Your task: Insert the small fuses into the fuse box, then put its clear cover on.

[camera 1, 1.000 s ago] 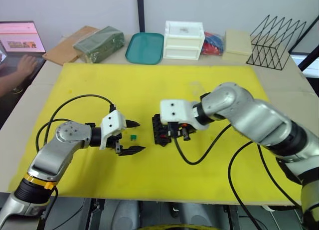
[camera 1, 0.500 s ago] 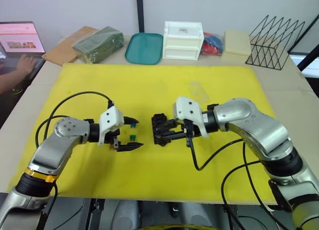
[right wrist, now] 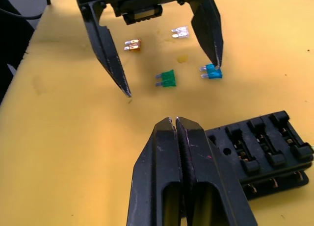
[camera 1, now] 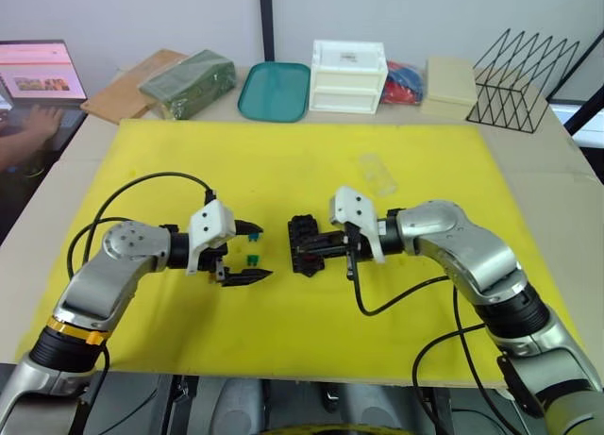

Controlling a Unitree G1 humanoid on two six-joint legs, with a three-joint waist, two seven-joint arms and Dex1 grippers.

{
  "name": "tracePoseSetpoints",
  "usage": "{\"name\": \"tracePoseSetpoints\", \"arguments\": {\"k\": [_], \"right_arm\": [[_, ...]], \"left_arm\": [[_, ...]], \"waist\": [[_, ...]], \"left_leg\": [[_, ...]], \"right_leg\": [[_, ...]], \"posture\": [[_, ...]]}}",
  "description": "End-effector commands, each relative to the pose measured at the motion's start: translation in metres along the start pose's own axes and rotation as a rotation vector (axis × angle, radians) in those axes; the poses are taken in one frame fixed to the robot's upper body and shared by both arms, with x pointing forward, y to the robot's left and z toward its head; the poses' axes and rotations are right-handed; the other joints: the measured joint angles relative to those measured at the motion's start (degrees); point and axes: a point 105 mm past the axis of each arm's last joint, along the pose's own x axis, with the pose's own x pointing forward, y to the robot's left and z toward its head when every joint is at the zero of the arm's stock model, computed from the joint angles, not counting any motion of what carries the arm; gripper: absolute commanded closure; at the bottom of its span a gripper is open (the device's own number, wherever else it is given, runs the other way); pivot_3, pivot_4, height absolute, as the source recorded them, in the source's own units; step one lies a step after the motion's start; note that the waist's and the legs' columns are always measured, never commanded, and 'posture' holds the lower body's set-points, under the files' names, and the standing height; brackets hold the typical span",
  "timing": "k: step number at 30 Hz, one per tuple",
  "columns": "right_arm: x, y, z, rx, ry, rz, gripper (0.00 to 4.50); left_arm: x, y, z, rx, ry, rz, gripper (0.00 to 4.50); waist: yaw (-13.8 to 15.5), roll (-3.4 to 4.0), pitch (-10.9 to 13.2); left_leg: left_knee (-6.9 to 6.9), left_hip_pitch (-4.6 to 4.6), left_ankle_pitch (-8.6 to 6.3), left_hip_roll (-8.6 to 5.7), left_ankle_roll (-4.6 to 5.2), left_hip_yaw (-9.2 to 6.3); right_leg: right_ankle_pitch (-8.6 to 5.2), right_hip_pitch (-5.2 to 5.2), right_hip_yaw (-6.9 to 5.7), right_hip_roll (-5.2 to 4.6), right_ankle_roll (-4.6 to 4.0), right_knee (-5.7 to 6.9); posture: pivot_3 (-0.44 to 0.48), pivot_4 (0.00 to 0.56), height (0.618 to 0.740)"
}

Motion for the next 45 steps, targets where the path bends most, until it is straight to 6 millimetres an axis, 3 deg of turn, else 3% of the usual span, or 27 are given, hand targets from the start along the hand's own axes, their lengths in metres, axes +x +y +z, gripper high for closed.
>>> {"name": "tracePoseSetpoints", "arguments": {"k": [1,9,16,20,25,29,32,36,40,45], "right_arm": [[-0.001,0.003,0.005,-0.024,-0.005,0.011,4.42],[0.003,0.007,-0.003,0.011,0.002,0.024,4.42],[0.01,0.007,-0.036,-0.017,0.134,0.009,4.42],[0.007,0.006,-0.024,-0.032,0.096,0.01,4.42],[-0.008,0.0,0.023,-0.061,-0.042,-0.011,4.42],[-0.024,-0.004,0.047,-0.093,-0.104,-0.04,4.42],[-0.038,-0.007,0.047,-0.138,-0.067,-0.069,4.42],[-0.065,-0.003,0.025,-0.178,0.07,-0.062,4.42],[-0.1,-0.005,0.007,-0.161,0.178,-0.089,3.48],[-0.135,-0.008,-0.007,-0.125,0.271,-0.145,1.63]], "left_arm": [[-0.003,0.001,0.011,0.039,-0.03,0.008,0.0],[-0.005,0.002,0.013,0.049,-0.025,0.008,0.0],[-0.004,0.003,0.013,0.052,-0.021,0.009,0.0],[-0.003,0.004,0.012,0.051,-0.022,0.011,0.0],[-0.007,0.006,0.018,0.047,-0.045,0.016,0.0],[-0.016,0.008,0.027,0.014,-0.072,0.013,0.0],[-0.029,0.008,0.029,-0.016,-0.055,0.007,0.0],[-0.057,0.005,0.023,-0.05,0.04,0.006,0.0],[-0.091,0.001,0.012,-0.087,0.137,0.033,0.0],[-0.118,-0.005,0.005,-0.114,0.203,0.073,0.0]], "waist": [[0.0,0.0,0.0],[0.0,0.0,0.0],[0.0,-0.01,0.0],[-0.1,-0.02,0.0],[0.0,-0.01,0.0],[0.0,0.0,0.0],[0.0,0.0,0.0],[0.1,0.0,0.0],[-0.1,0.03,0.0],[-0.1,0.03,0.0]], "left_leg": [[0.0,0.0,0.0,0.0,0.0,0.0],[0.0,0.0,0.0,0.0,0.0,0.0],[0.0,0.02,0.0,0.0,0.0,0.0],[0.0,0.16,0.0,0.0,0.0,0.0],[0.0,0.14,0.0,0.0,0.0,-0.01],[0.0,0.1,0.0,0.0,0.0,-0.03],[0.0,0.08,0.0,0.01,0.0,-0.05],[-0.01,0.04,0.0,0.0,0.0,-0.05],[-0.01,0.04,0.0,0.0,0.01,0.01],[-0.01,0.1,0.0,0.02,0.0,0.03]], "right_leg": [[0.0,0.0,0.0,0.0,0.0,0.0],[0.0,0.0,0.0,0.0,0.0,0.0],[0.0,0.03,0.0,0.0,0.0,0.0],[0.0,0.17,0.0,0.01,0.0,0.0],[0.0,0.18,0.0,0.0,0.0,-0.01],[0.0,0.14,-0.01,0.0,0.0,-0.01],[0.0,0.13,-0.04,0.01,0.0,-0.01],[-0.01,0.13,-0.06,-0.04,0.01,-0.1],[-0.02,0.09,-0.04,-0.05,0.02,-0.09],[-0.04,0.09,-0.03,0.01,-0.01,-0.07]], "posture": [[0.0,0.15,0.74],[0.0,0.15,0.74],[0.0,0.15,0.74],[0.0,0.15,0.74],[0.0,0.15,0.74],[0.0,0.15,0.74],[0.0,0.15,0.74],[0.0,0.15,0.74],[0.0,0.15,0.74],[0.0,0.15,0.74]]}}
